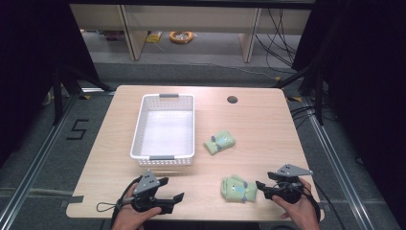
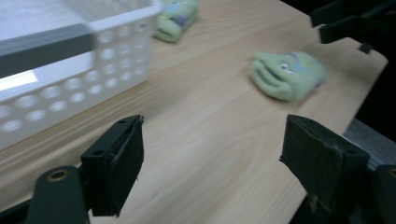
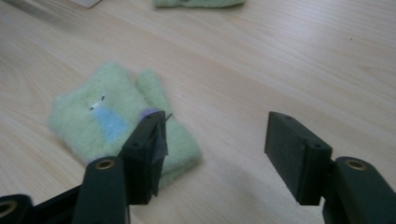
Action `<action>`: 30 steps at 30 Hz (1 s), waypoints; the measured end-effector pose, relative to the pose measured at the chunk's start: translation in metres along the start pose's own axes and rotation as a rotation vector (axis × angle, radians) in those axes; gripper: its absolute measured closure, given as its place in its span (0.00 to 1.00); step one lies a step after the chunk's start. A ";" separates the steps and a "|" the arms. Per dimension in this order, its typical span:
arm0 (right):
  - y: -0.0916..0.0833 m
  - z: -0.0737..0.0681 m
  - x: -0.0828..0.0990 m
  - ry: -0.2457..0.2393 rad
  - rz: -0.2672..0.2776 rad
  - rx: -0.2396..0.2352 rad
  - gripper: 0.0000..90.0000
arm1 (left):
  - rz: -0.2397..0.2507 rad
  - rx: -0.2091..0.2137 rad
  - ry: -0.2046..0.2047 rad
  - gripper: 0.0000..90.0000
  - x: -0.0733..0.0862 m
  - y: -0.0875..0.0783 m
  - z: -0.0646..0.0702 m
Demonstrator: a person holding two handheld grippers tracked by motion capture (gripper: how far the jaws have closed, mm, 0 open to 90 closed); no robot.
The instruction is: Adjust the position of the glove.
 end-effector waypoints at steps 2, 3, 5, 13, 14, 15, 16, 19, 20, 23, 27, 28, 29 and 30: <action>0.001 0.000 -0.002 -0.023 0.003 0.006 0.51 | -0.009 0.020 0.020 0.27 -0.004 0.008 0.007; 0.001 -0.002 -0.002 -0.010 -0.003 -0.006 0.52 | -0.017 0.025 0.027 0.28 -0.008 0.014 0.011; 0.004 -0.003 -0.003 -0.025 -0.014 -0.009 0.53 | -0.016 0.038 0.037 0.31 -0.012 0.024 0.017; 0.012 -0.008 -0.001 -0.025 -0.074 -0.019 0.58 | -0.080 0.121 0.071 0.42 -0.025 0.062 0.034; 0.014 -0.007 0.000 -0.041 -0.078 -0.013 0.59 | -0.080 0.121 0.071 0.43 -0.025 0.062 0.034; 0.015 -0.006 0.000 -0.044 -0.074 -0.010 0.60 | -0.069 0.130 0.056 0.44 -0.027 0.066 0.037; 0.016 -0.007 0.001 -0.037 -0.077 -0.011 0.60 | -0.089 0.145 0.073 0.44 -0.028 0.074 0.041; 0.015 -0.007 0.001 -0.024 -0.090 -0.010 0.61 | -0.080 0.137 0.076 0.47 -0.030 0.082 0.045; 0.017 -0.006 0.002 -0.024 -0.101 -0.015 0.62 | -0.105 0.145 0.093 0.48 -0.031 0.089 0.048; 0.017 -0.008 0.003 0.011 -0.116 -0.018 0.63 | -0.111 0.140 0.108 0.49 -0.033 0.098 0.053; 0.023 -0.006 0.004 -0.039 -0.105 -0.029 0.65 | -0.120 0.156 0.118 0.48 -0.036 0.113 0.060; 0.026 -0.008 0.004 -0.045 -0.117 -0.032 0.66 | -0.129 0.132 0.143 0.48 -0.034 0.119 0.063; 0.028 -0.008 0.003 -0.047 -0.096 -0.017 0.68 | -0.142 0.108 0.179 0.50 -0.033 0.122 0.063; 0.030 -0.009 0.003 -0.056 -0.083 -0.021 0.70 | -0.142 0.108 0.179 0.52 -0.033 0.122 0.063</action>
Point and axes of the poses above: each handheld gripper's, and its own axes: y roughly forward along the jaws, x roughly out of its underside, z roughly to its right, the point moved 5 cm from there along y, roughly forward along the jaws, and after that the axes turned 6 degrees about -z, right-handed, at the moved point
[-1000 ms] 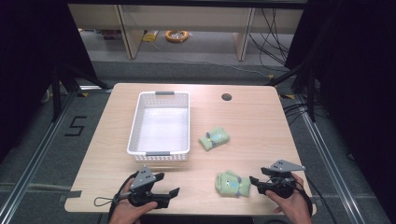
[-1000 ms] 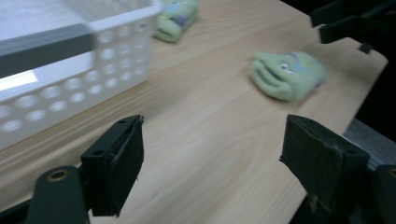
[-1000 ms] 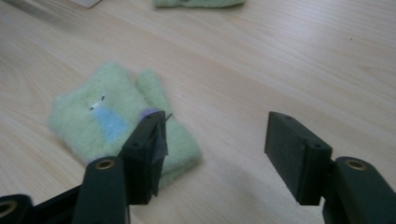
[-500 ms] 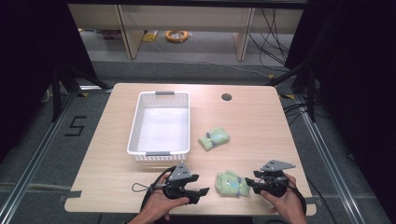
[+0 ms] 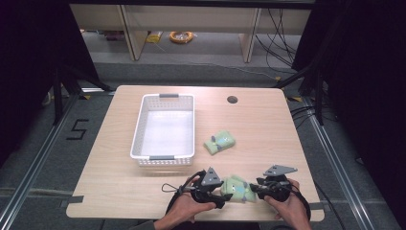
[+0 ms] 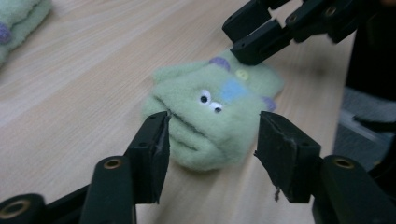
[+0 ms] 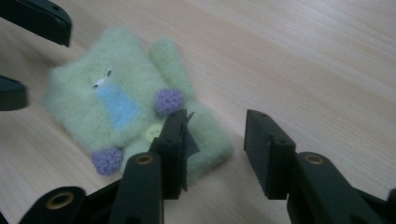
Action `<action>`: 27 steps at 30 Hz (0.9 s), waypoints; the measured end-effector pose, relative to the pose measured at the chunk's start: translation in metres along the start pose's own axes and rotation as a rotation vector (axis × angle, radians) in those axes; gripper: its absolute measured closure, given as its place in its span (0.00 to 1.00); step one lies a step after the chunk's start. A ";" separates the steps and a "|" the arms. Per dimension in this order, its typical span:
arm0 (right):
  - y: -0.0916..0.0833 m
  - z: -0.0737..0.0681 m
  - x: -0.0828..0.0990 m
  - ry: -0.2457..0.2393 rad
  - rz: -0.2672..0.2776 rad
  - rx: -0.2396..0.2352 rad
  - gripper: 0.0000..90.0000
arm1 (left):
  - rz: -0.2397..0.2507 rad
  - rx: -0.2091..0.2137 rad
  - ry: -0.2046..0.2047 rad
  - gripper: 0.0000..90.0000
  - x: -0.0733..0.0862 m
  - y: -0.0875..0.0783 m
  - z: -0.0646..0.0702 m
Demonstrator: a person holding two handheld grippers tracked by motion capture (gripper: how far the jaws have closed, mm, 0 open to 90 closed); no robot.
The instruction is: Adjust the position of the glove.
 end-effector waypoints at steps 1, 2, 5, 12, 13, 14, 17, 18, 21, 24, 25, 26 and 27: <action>-0.001 -0.001 0.000 0.004 -0.023 -0.007 0.72 | -0.019 -0.009 -0.010 0.55 0.002 0.007 -0.001; -0.001 -0.001 0.001 -0.003 -0.031 -0.018 0.75 | -0.035 -0.006 -0.015 0.58 0.003 0.009 -0.002; 0.002 -0.001 0.001 0.046 -0.007 -0.054 0.80 | -0.037 -0.001 -0.031 0.68 0.004 0.012 -0.001; -0.001 -0.003 0.000 0.014 -0.018 -0.069 0.94 | -0.023 0.017 -0.027 0.94 0.004 0.007 -0.003; -0.001 -0.005 -0.001 0.012 -0.010 -0.072 0.94 | -0.027 0.029 -0.047 0.95 0.005 0.003 -0.006; -0.001 -0.007 -0.003 0.001 0.002 -0.071 0.94 | -0.021 0.047 -0.083 0.95 0.006 0.001 -0.006; -0.004 -0.009 -0.009 -0.029 0.030 -0.074 0.95 | -0.020 0.059 -0.099 0.96 0.008 -0.008 -0.009; -0.008 -0.015 -0.016 -0.036 0.051 -0.086 0.95 | -0.002 0.053 -0.113 0.97 0.010 -0.018 -0.009; -0.007 -0.026 -0.029 -0.076 0.056 -0.091 0.95 | 0.006 0.030 -0.100 0.98 0.013 -0.030 -0.012; 0.001 -0.036 -0.037 -0.098 0.039 -0.108 0.95 | 0.016 0.021 -0.111 0.98 0.020 -0.040 -0.017; 0.004 -0.039 -0.039 -0.108 0.040 -0.115 0.95 | 0.009 0.021 -0.126 0.98 0.022 -0.042 -0.019; 0.007 -0.041 -0.040 -0.110 0.036 -0.117 0.95 | 0.005 0.020 -0.126 0.98 0.024 -0.044 -0.021; 0.009 -0.043 -0.041 -0.108 0.036 -0.124 0.95 | 0.019 0.011 -0.131 0.98 0.025 -0.046 -0.023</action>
Point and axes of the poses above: each handheld gripper's, and its own axes: y roughly forward along the jaws, x roughly out of its underside, z roughly to its right, the point moved 5 cm from there along y, roughly forward along the jaws, and after that the axes turned 6 degrees about -z, right-handed, at the moved point
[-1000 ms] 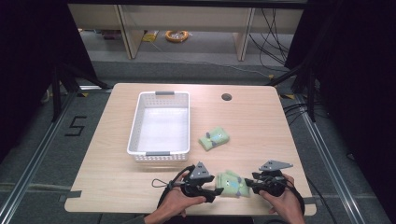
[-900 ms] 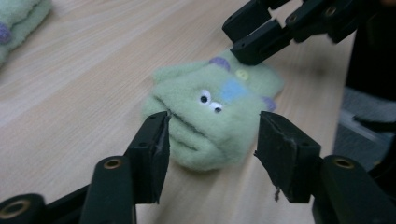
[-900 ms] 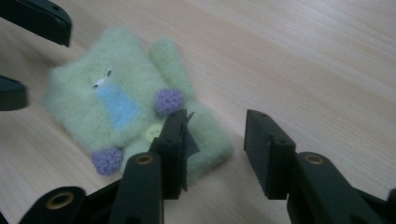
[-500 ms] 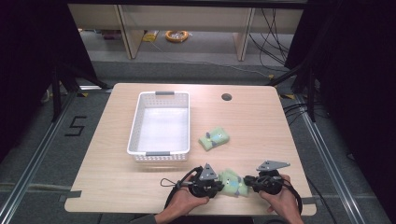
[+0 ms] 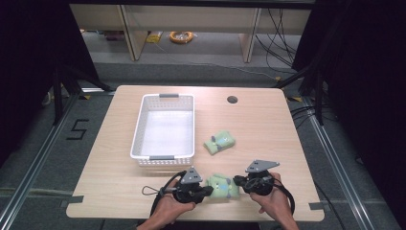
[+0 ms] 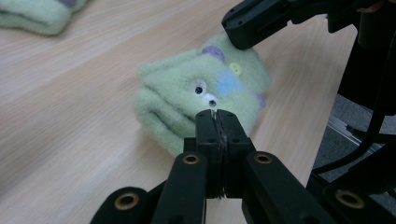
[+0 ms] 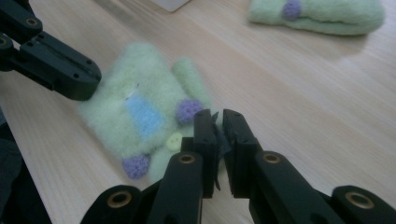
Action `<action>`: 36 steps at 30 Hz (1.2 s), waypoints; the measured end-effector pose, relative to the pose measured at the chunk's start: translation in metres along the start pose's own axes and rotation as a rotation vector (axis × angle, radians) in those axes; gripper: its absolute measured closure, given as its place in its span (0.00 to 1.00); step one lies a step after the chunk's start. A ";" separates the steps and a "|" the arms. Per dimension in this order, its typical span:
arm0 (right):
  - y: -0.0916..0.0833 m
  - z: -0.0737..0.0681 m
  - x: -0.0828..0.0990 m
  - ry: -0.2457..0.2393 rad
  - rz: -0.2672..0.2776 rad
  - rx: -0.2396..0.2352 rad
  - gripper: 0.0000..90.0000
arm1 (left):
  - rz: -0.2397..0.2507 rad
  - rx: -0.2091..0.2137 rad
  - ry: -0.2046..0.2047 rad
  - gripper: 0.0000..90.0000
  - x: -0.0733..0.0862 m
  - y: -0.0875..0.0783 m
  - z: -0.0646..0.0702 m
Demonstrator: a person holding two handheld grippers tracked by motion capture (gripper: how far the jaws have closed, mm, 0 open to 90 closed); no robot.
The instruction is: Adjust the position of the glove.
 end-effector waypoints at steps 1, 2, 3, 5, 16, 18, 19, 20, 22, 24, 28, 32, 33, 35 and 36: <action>0.000 0.000 0.000 0.000 0.000 0.000 0.95 | 0.000 0.000 0.000 0.98 0.000 0.000 0.000; 0.005 -0.003 -0.002 -0.009 -0.007 -0.013 0.95 | 0.002 0.002 -0.027 0.98 0.005 -0.003 -0.005; 0.007 -0.004 -0.003 -0.007 -0.006 -0.014 0.95 | -0.011 0.006 -0.032 0.98 0.007 -0.005 -0.007; 0.009 -0.005 -0.003 -0.021 -0.024 -0.019 0.95 | -0.003 0.004 -0.042 0.98 0.009 -0.004 -0.008; 0.015 0.001 -0.003 -0.003 -0.033 -0.008 0.72 | 0.008 -0.049 -0.065 0.52 0.010 -0.015 -0.008; 0.011 0.008 -0.010 0.015 -0.014 0.012 0.69 | 0.024 -0.048 -0.090 0.47 0.009 -0.023 -0.011; 0.008 0.012 -0.016 0.046 -0.005 0.013 0.67 | 0.024 -0.048 -0.090 0.47 0.009 -0.023 -0.011; 0.006 0.018 -0.020 0.054 -0.005 0.031 0.67 | 0.033 -0.053 -0.103 0.46 0.010 -0.030 -0.013; 0.009 0.027 -0.032 0.058 0.018 0.051 0.66 | 0.040 -0.060 -0.110 0.45 0.011 -0.034 -0.016; 0.011 0.035 -0.043 0.040 0.017 0.081 0.65 | 0.042 -0.059 -0.130 0.43 0.013 -0.038 -0.018; 0.025 0.035 -0.069 0.029 0.049 0.079 0.67 | 0.044 -0.068 -0.123 0.43 0.019 -0.045 -0.021; 0.037 0.038 -0.085 0.009 0.007 0.066 0.68 | 0.035 -0.069 -0.126 0.42 0.023 -0.049 -0.024; 0.043 0.037 -0.091 0.030 0.014 0.061 0.67 | 0.044 -0.072 -0.129 0.42 0.024 -0.049 -0.025; 0.060 0.038 -0.104 0.039 -0.020 0.060 0.67 | 0.044 -0.079 -0.140 0.42 0.027 -0.053 -0.027; 0.060 0.038 -0.104 0.039 -0.020 0.060 0.67 | 0.044 -0.079 -0.140 0.42 0.027 -0.053 -0.027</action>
Point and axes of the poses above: each handheld gripper's, and its own axes: y roughly forward along the jaws, x roughly out of its underside, z roughly to its right, the point moved 5 cm from there along y, roughly forward along the jaws, and after that the axes turned 6 degrees about -z, right-handed, at the moved point
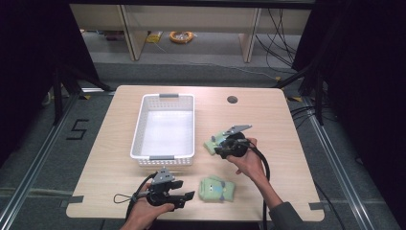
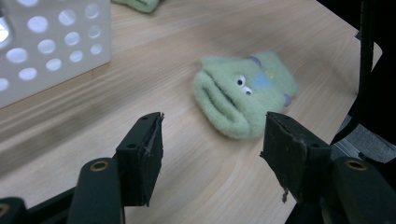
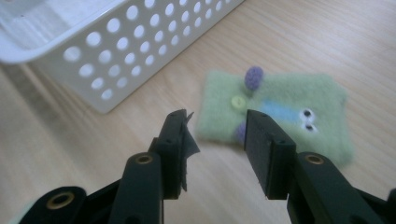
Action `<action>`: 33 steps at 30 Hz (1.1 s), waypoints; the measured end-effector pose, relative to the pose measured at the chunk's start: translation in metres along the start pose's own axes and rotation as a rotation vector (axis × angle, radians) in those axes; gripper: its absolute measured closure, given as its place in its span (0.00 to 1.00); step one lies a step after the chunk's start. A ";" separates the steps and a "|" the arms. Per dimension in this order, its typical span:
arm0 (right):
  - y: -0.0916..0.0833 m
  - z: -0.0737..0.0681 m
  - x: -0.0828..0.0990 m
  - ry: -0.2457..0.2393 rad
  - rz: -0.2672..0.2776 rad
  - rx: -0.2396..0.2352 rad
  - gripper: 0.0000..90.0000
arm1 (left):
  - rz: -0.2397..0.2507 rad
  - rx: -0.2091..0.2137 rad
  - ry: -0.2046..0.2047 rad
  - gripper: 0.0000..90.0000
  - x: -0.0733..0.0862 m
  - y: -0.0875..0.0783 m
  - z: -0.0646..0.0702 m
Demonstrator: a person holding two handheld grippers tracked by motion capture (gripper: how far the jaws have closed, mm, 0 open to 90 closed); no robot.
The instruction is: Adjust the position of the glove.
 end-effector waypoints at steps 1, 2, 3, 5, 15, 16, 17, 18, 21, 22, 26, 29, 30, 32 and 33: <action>0.009 0.001 -0.007 -0.017 -0.033 0.015 0.66 | 0.004 0.000 0.000 0.42 0.001 -0.001 -0.002; 0.012 0.000 -0.009 0.002 -0.043 0.013 0.66 | 0.001 -0.006 -0.003 0.42 0.001 -0.003 -0.004; 0.017 0.002 -0.012 -0.008 -0.051 0.027 0.65 | 0.001 -0.006 -0.009 0.42 0.002 -0.004 -0.006; 0.025 0.005 -0.017 0.011 -0.068 0.046 0.62 | 0.015 -0.013 -0.015 0.42 0.002 -0.004 -0.008; 0.043 0.026 -0.023 0.030 -0.147 0.128 0.54 | 0.004 -0.012 -0.022 0.41 0.004 -0.007 -0.012; 0.045 0.027 -0.022 0.044 -0.155 0.116 0.54 | 0.003 -0.012 -0.022 0.41 0.004 -0.006 -0.013; 0.047 0.029 -0.021 0.039 -0.160 0.120 0.55 | 0.003 -0.012 -0.022 0.41 0.004 -0.006 -0.013; 0.049 0.030 -0.020 0.056 -0.164 0.108 0.55 | -0.004 -0.015 -0.019 0.41 0.004 -0.007 -0.013; 0.050 0.030 -0.019 0.055 -0.167 0.107 0.60 | 0.000 -0.017 -0.020 0.41 0.004 -0.007 -0.014; 0.050 0.031 -0.018 0.052 -0.169 0.103 0.62 | 0.007 -0.021 -0.026 0.41 0.003 -0.007 -0.014; 0.048 0.032 -0.016 0.067 -0.148 0.049 0.84 | 0.011 -0.024 -0.027 0.41 0.003 -0.008 -0.015; 0.044 0.034 -0.014 0.052 -0.141 0.041 0.93 | 0.004 -0.029 -0.024 0.41 0.004 -0.008 -0.016; 0.043 0.035 -0.013 0.049 -0.148 0.050 0.94 | 0.005 -0.029 -0.025 0.41 0.004 -0.008 -0.016; 0.038 0.036 -0.013 0.034 -0.132 0.053 0.95 | 0.014 -0.027 -0.030 0.41 0.003 -0.008 -0.016; 0.034 0.037 -0.012 0.022 -0.117 0.056 0.95 | 0.009 -0.035 -0.031 0.41 0.003 -0.009 -0.016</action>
Point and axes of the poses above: each handheld gripper's, and its own axes: y roughly forward along the jaws, x roughly out of its underside, z roughly to its right, the point moved 5 cm from there along y, roughly forward along the jaws, and after that the axes turned 6 degrees about -z, right-handed, at the moved point
